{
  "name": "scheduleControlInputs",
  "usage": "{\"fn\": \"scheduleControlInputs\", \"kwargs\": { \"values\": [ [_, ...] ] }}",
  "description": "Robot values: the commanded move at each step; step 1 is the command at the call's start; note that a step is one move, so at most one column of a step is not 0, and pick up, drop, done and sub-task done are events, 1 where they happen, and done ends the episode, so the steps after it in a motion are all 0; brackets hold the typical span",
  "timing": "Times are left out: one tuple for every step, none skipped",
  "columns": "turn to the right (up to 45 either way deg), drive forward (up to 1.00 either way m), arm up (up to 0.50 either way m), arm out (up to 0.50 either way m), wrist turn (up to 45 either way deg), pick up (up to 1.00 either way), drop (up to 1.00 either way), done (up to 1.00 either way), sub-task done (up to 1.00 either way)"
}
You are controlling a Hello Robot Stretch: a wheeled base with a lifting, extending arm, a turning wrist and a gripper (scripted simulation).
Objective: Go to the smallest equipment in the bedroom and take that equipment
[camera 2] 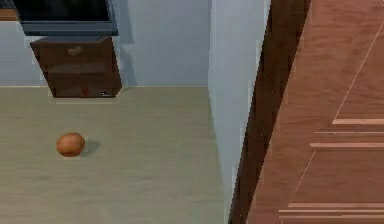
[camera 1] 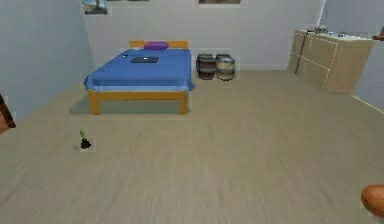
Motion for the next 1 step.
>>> {"fn": "scheduleControlInputs", "kwargs": {
  "values": [
    [45.0, 0.0, 0.0, 0.0, 0.0, 0.0, 0.0, 0.0, 0.0]
  ]
}}
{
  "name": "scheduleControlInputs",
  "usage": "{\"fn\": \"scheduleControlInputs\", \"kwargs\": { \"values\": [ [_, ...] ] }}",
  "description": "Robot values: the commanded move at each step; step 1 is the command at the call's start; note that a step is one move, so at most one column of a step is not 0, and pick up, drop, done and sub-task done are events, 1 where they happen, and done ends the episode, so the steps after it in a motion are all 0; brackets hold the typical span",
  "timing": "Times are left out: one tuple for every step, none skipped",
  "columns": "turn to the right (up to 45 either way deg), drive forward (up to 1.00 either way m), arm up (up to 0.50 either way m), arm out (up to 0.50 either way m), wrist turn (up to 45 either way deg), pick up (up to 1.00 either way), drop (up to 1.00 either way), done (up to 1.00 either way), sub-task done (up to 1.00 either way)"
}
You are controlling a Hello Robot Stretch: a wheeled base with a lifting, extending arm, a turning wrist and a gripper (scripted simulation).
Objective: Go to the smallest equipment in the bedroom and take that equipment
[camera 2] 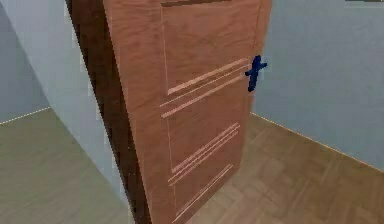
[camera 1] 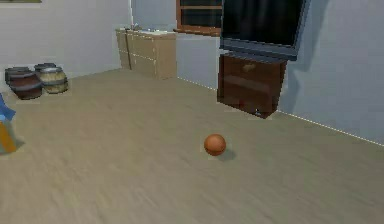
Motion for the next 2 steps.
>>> {"fn": "scheduleControlInputs", "kwargs": {
  "values": [
    [30.0, 0.0, 0.0, 0.0, 0.0, 0.0, 0.0, 0.0, 0.0],
    [0.0, 0.8, 0.0, 0.0, 0.0, 0.0, 0.0, 0.0, 0.0]
  ]
}}
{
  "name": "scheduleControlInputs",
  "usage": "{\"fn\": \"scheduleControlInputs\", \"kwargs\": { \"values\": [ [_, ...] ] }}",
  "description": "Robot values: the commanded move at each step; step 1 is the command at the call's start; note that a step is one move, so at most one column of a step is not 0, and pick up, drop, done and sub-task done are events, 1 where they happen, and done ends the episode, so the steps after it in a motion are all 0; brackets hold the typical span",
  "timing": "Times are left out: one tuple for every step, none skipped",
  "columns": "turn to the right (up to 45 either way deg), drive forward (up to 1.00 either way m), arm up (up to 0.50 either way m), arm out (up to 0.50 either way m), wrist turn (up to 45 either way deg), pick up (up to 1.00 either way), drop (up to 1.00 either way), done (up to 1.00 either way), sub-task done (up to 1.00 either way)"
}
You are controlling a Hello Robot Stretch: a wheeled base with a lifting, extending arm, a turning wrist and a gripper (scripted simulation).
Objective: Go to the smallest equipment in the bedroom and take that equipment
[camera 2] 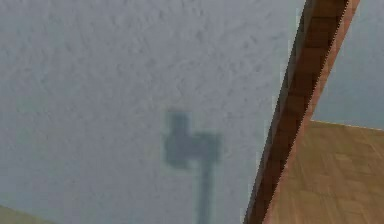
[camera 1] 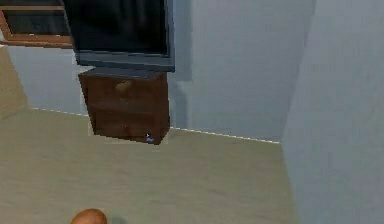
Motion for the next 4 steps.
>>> {"fn": "scheduleControlInputs", "kwargs": {
  "values": [
    [12.0, 0.0, 0.0, 0.0, 0.0, 0.0, 0.0, 0.0, 0.0],
    [0.0, 1.0, 0.0, 0.0, 0.0, 0.0, 0.0, 0.0, 0.0],
    [24.0, 0.0, 0.0, 0.0, 0.0, 0.0, 0.0, 0.0, 0.0],
    [3.0, 0.0, 0.0, 0.0, 0.0, 0.0, 0.0, 0.0, 0.0]
  ]
}}
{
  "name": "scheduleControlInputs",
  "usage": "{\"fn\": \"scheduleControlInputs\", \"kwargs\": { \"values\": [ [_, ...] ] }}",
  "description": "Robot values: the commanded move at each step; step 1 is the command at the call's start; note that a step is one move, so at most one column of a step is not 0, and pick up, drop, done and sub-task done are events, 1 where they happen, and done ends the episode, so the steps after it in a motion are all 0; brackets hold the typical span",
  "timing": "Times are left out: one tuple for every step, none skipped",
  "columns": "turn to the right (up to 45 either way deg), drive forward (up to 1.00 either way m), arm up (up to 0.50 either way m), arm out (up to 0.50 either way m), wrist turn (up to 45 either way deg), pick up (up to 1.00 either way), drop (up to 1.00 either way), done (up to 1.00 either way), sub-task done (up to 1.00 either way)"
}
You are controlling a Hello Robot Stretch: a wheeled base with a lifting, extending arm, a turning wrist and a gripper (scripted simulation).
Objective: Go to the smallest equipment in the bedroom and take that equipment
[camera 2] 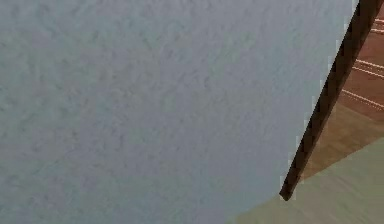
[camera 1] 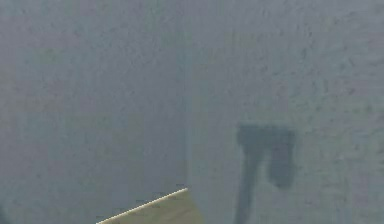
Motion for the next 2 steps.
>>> {"fn": "scheduleControlInputs", "kwargs": {
  "values": [
    [0.0, 0.05, 0.0, 0.0, 0.0, 0.0, 0.0, 0.0, 0.0],
    [-45.0, 0.0, 0.0, 0.0, 0.0, 0.0, 0.0, 0.0, 0.0]
  ]
}}
